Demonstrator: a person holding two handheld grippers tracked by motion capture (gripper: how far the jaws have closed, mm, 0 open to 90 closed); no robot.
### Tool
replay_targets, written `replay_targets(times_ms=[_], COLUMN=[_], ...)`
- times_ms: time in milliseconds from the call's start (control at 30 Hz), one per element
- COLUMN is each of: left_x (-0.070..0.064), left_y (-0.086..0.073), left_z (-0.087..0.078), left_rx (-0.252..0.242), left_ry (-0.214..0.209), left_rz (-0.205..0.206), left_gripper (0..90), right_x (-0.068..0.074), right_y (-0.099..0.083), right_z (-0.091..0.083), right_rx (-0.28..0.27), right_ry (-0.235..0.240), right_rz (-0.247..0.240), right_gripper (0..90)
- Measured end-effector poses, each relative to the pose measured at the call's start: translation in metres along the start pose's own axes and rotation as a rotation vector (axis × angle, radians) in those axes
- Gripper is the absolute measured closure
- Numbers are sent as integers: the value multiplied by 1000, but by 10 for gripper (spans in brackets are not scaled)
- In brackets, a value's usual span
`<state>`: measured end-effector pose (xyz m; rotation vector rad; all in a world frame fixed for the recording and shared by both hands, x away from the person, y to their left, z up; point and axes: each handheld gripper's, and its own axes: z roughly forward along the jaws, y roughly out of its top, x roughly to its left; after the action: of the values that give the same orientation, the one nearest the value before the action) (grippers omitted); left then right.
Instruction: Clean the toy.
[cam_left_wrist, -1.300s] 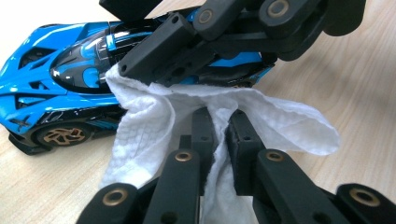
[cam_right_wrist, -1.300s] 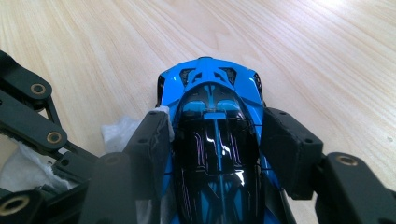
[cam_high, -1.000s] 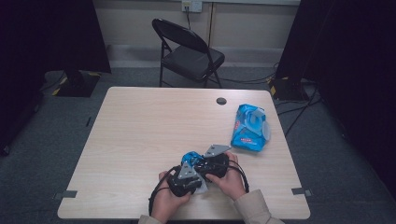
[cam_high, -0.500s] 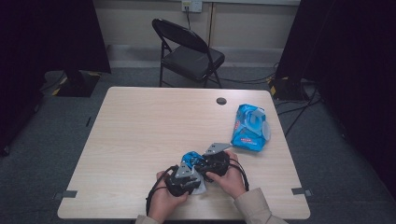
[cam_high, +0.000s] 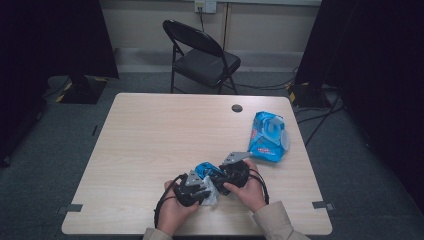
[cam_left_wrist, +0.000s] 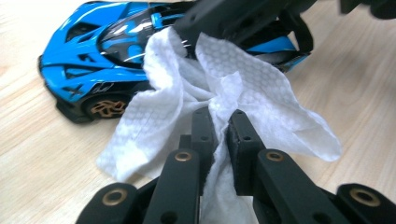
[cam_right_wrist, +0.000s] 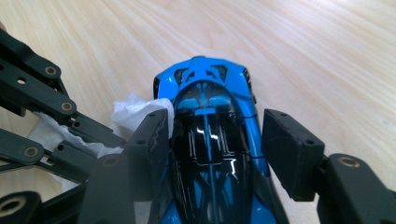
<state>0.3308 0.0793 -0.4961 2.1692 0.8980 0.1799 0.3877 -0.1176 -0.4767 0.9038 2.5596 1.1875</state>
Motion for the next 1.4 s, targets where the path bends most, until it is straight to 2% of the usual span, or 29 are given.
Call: replay_targets(times_ms=[67,133,200,300,433,467,667,767,833,900,967,1133,1233,1267,1333,1400], left_x=[1,-2,-5,-10,-19,-23,-44,-53,-60,-64,-69,-74,-77,-78,-79,-79], left_y=[0,0,1,0,3,4,10,14,17,21,28,38,41,43,46,50], left_z=[0,0,1,0,4,6,22,25,27,28,30,43,52,55,58,57], left_rx=[1,6,14,30,35,38,20,22,5,-18,-45,-57,-82,-90,-97,-94], left_ry=[6,5,-28,-37,-78,-98,-175,-214,-223,-235,-230,-213,-217,-207,-187,-188], left_rz=[-10,15,15,18,58,69,120,150,173,180,205,219,235,249,238,232], left_gripper=[830,830,831,831,831,830,822,823,821,820,815,812,791,750,579,545], right_x=[-1,0,0,0,-2,-2,-3,-5,-6,-8,-12,-25,-33,-37,-43,-48], right_y=[1,2,2,2,3,3,5,3,2,0,-3,-13,-20,-23,-30,-37], right_z=[-1,-1,-1,1,1,1,-2,-8,-14,-22,-31,-57,-72,-78,-87,-95], right_rx=[3,17,13,15,16,15,9,-8,-18,-33,-56,-113,-137,-146,-156,-174], right_ry=[2,1,-4,1,1,0,-12,-5,-10,-12,-13,-41,-54,-52,-67,-72], right_rz=[8,6,1,4,6,3,1,6,-5,-2,11,47,53,61,80,107], right_gripper=[418,419,428,436,431,432,420,405,402,401,398,400,394,394,392,389])
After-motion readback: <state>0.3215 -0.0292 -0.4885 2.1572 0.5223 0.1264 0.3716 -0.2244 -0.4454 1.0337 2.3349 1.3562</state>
